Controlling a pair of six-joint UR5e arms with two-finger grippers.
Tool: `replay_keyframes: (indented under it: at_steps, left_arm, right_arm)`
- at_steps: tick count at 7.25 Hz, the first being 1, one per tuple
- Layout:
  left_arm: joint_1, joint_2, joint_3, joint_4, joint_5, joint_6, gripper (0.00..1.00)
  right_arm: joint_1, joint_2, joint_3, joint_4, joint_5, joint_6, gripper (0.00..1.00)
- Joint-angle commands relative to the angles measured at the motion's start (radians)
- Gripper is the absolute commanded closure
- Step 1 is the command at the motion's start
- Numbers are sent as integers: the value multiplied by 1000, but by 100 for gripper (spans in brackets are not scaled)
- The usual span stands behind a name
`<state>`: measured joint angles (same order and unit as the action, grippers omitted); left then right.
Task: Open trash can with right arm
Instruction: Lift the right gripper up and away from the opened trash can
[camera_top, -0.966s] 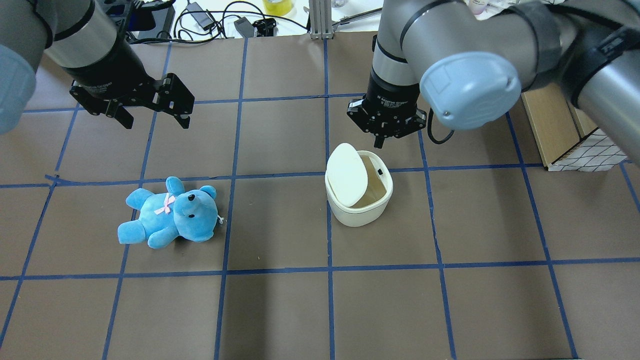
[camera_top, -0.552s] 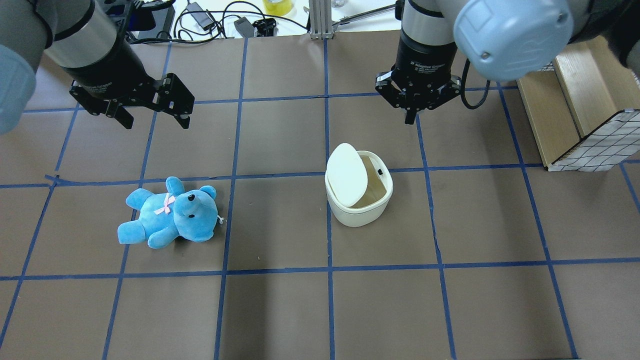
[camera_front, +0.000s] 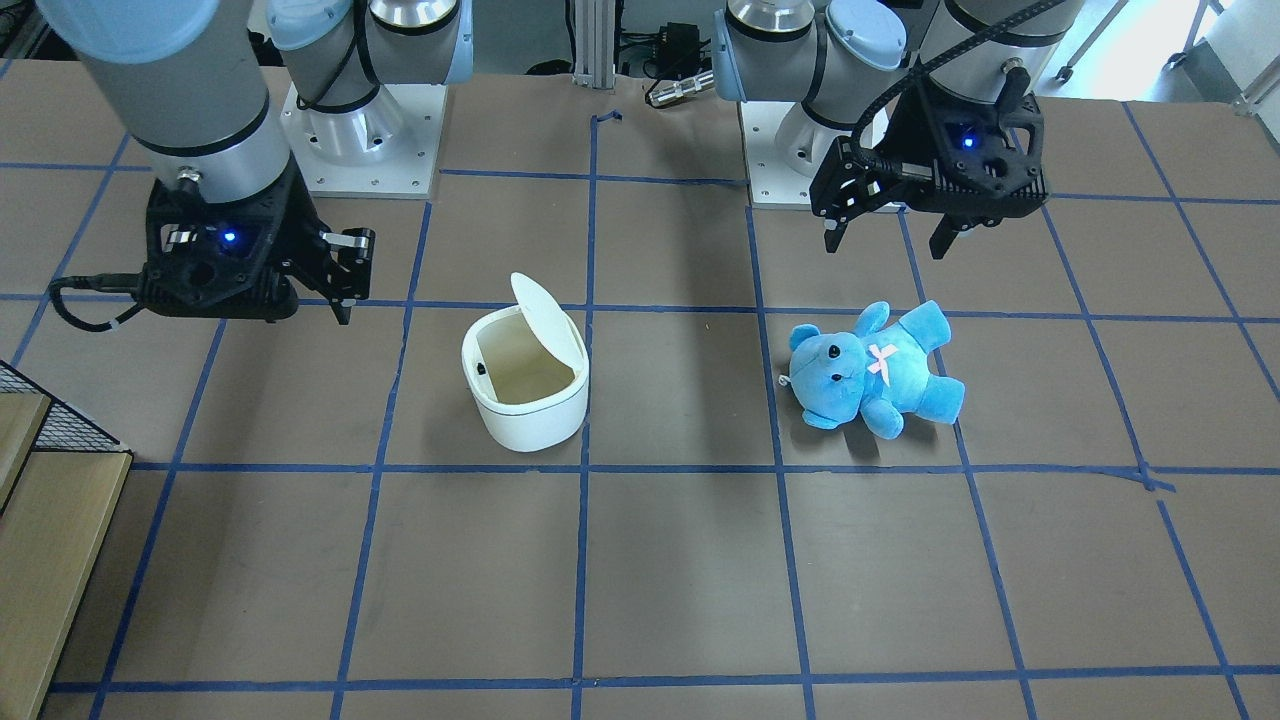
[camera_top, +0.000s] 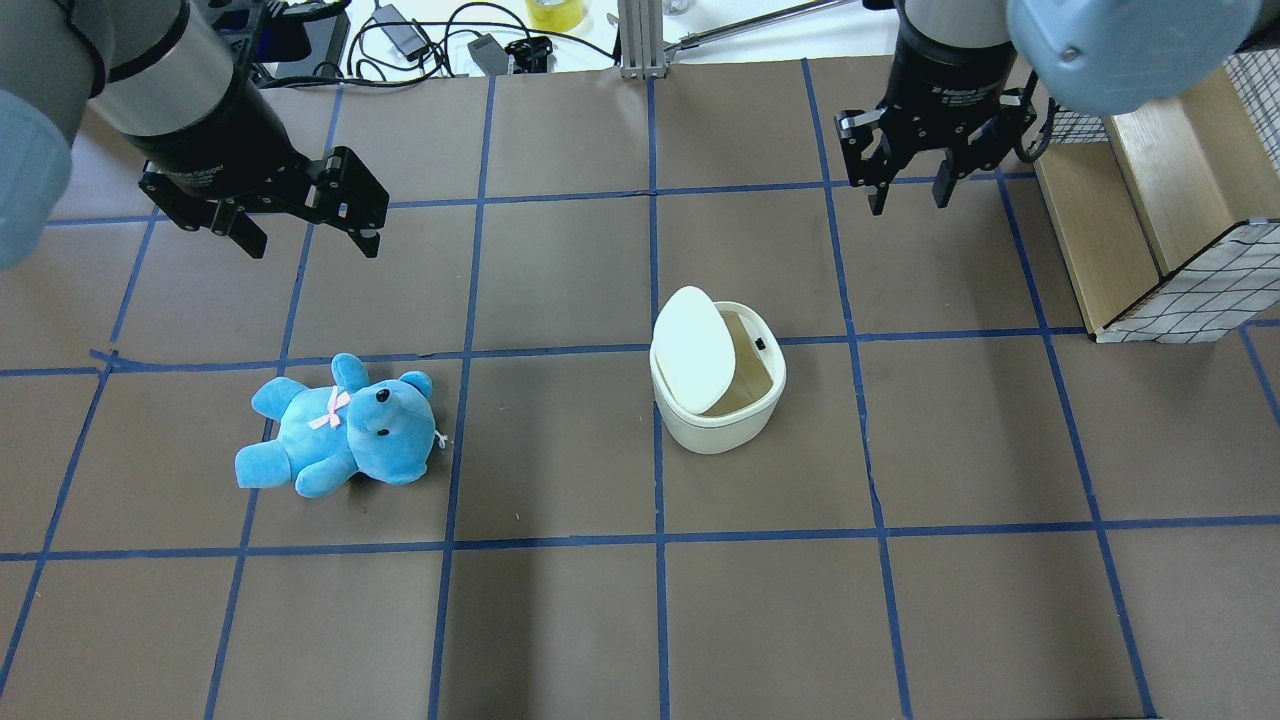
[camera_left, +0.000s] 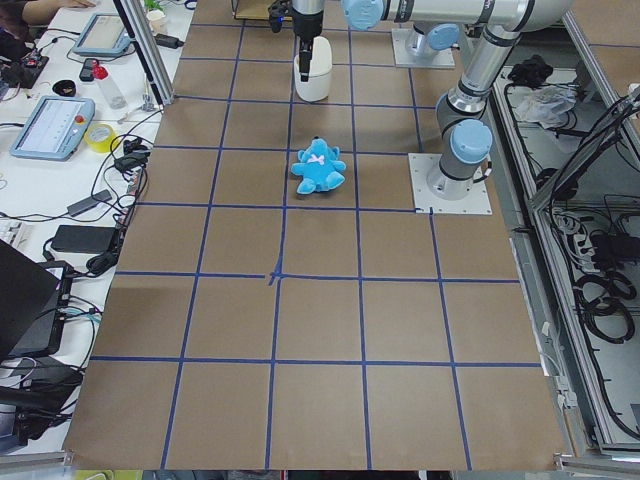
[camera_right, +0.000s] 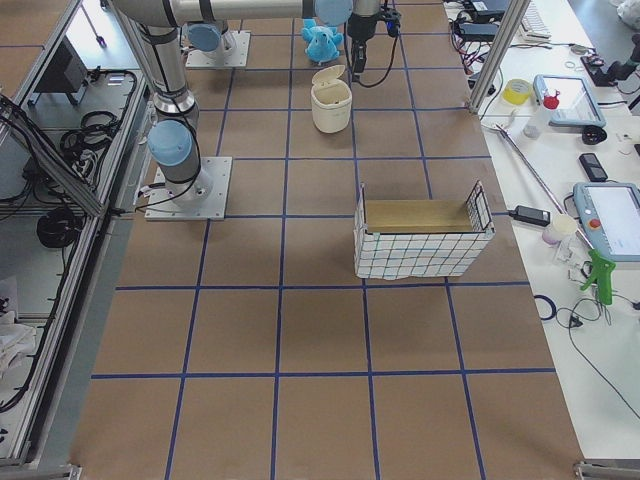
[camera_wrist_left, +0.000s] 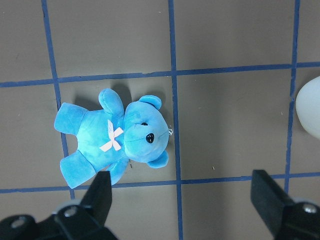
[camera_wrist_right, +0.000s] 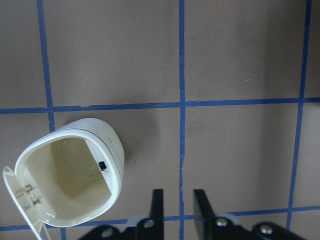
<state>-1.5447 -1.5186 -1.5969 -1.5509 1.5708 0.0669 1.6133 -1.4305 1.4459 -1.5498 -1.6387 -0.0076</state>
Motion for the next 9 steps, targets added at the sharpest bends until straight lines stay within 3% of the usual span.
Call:
replay_keyframes:
  at_steps: [1, 3, 6, 9]
  left_arm:
    - [0, 0, 0, 0, 0, 1, 0]
    - [0, 0, 0, 0, 0, 1, 0]
    - [0, 0, 0, 0, 0, 1, 0]
    - [0, 0, 0, 0, 0, 1, 0]
  right_arm:
    - [-59, 1, 1, 1, 8, -112, 1]
    - [-61, -1, -1, 7, 8, -111, 1]
    - [-61, -7, -2, 108, 83, -39, 1]
    - [-61, -16, -4, 108, 92, -29, 1]
